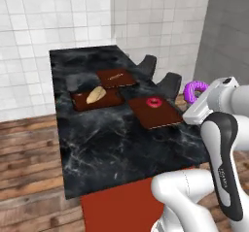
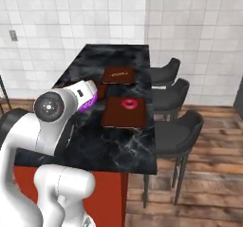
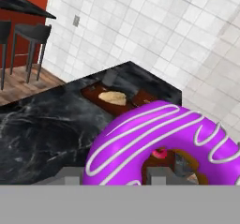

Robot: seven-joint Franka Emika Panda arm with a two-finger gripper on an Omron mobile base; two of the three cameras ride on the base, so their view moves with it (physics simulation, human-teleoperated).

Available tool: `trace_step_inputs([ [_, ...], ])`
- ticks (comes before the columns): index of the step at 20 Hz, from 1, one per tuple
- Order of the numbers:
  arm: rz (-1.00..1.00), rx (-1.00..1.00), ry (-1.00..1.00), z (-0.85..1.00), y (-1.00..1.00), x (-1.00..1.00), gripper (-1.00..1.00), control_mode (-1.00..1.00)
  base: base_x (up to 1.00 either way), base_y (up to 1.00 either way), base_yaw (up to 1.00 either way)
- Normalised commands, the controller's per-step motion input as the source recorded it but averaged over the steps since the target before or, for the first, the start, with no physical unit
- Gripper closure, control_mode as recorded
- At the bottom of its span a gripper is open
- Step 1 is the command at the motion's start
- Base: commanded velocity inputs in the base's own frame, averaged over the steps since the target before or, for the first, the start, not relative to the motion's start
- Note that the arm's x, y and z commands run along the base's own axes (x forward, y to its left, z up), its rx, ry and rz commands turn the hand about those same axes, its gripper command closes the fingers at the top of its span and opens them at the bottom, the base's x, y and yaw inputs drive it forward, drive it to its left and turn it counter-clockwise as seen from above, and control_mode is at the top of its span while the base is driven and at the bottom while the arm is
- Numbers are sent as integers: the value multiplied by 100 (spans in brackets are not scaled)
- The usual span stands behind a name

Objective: Take the donuts from the fridge and place them on the empty tray on the dining counter.

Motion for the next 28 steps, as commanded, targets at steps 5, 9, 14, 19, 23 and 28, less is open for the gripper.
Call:
trace_step_inputs([
  [5,0,0,0,0,0,0,100,100,100,-61,56],
  [9,0,0,0,0,0,0,100,100,99,-86,46],
  [14,0,0,0,0,0,0,100,100,39,-97,16],
  [19,0,0,0,0,0,0,100,100,26,-19,1],
  [23,0,0,0,0,0,0,100,100,-4,-75,-6],
  [28,0,0,0,0,0,0,100,100,-24,-100,-17],
])
